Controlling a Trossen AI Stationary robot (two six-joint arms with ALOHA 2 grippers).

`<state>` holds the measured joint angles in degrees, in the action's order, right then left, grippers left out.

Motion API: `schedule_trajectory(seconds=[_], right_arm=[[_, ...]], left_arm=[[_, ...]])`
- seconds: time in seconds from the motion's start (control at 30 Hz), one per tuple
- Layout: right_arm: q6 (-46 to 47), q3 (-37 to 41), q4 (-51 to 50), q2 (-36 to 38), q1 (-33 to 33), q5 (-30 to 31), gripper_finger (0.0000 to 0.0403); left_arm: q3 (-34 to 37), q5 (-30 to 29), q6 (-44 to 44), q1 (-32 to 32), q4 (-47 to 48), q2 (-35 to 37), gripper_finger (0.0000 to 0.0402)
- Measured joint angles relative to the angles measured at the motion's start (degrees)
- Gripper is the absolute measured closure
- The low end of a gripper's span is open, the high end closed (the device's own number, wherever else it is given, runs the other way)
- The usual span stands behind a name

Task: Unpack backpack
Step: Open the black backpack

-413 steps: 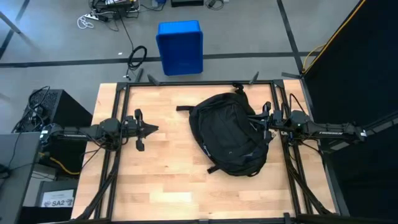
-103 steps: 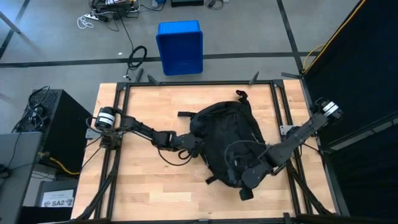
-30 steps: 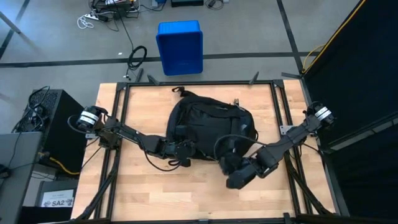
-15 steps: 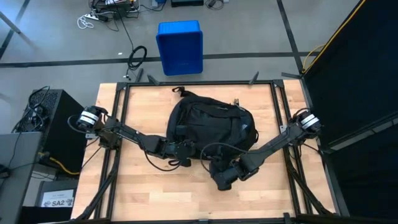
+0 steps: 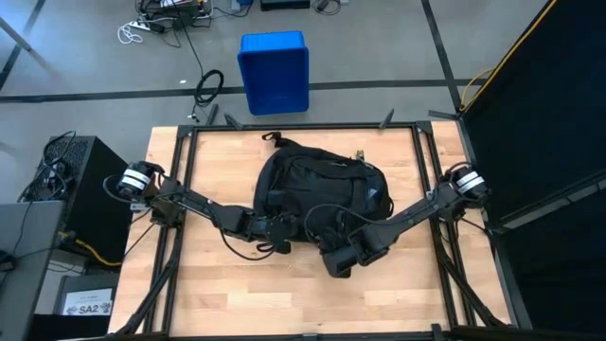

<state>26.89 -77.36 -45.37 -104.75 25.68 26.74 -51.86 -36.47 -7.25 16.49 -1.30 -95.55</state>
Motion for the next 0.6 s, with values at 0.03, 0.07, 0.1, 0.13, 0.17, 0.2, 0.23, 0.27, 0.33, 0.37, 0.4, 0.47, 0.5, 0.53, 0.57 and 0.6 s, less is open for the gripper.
schedule_trajectory(seconds=[0.03,0.07,0.1,0.13,0.17,0.2,0.23,0.27,0.33,0.37,0.4,0.47,0.5,0.53,0.57,0.6], right_arm=[[0.0,0.0,-0.2,0.0,-0.3,-0.1,0.0292],[-0.1,0.0,-0.5,0.0,-0.6,-0.5,0.0298],[-0.3,0.0,-0.8,0.0,-0.8,-1.2,0.0306],[-0.4,0.0,-1.1,0.0,-1.0,-1.9,0.0316],[-0.4,0.0,-1.4,0.0,-1.2,-2.5,0.0328],[-0.4,0.0,-1.6,0.0,-1.3,-3.1,0.0343],[-0.4,0.0,-2.0,0.0,-1.4,-3.8,0.0359],[-0.4,0.0,-2.3,0.0,-1.5,-4.6,0.0376],[-0.5,0.0,-2.6,0.0,-1.5,-5.6,0.0394],[-0.5,0.0,-2.7,0.0,-1.5,-5.7,0.0394],[-0.5,0.0,-2.9,0.0,-1.5,-5.8,0.0393],[-0.5,0.0,-3.0,-0.1,-1.3,-6.0,0.0395],[-0.5,0.0,-3.1,-0.1,-1.3,-6.0,0.0397],[-0.5,0.0,-3.2,-0.1,-1.3,-6.1,0.0399],[-0.4,0.0,-3.3,-0.1,-1.3,-6.1,0.0399],[-0.2,0.0,-3.4,-0.1,-1.3,-6.2,0.0399]], left_arm=[[0.0,0.0,0.0,0.0,0.0,0.0,0.0401],[0.0,0.0,0.0,0.0,0.0,0.0,0.0401],[0.0,0.0,0.0,0.0,0.0,0.0,0.0401],[0.0,0.0,0.0,0.0,0.0,0.0,0.0401],[0.0,0.0,0.0,0.0,0.0,0.0,0.0401],[0.0,0.0,0.0,0.0,0.0,0.0,0.0401],[0.0,0.0,0.0,0.0,0.0,0.0,0.0401],[0.0,0.0,0.0,0.0,0.0,0.0,0.0401],[0.0,0.0,0.0,0.0,0.0,0.0,0.0401],[0.0,0.0,0.0,0.0,-0.1,0.0,0.0401],[0.0,0.0,0.0,0.0,-0.1,0.0,0.0401],[0.0,-0.1,0.0,0.0,-0.2,0.0,0.0400],[0.0,-0.6,-0.3,0.0,-0.4,0.0,0.0399],[0.0,-1.3,-0.9,0.0,-0.6,0.0,0.0396],[0.0,-1.8,-1.4,0.1,-0.6,0.0,0.0392],[0.0,-2.5,-2.1,0.2,-0.5,0.0,0.0387]])
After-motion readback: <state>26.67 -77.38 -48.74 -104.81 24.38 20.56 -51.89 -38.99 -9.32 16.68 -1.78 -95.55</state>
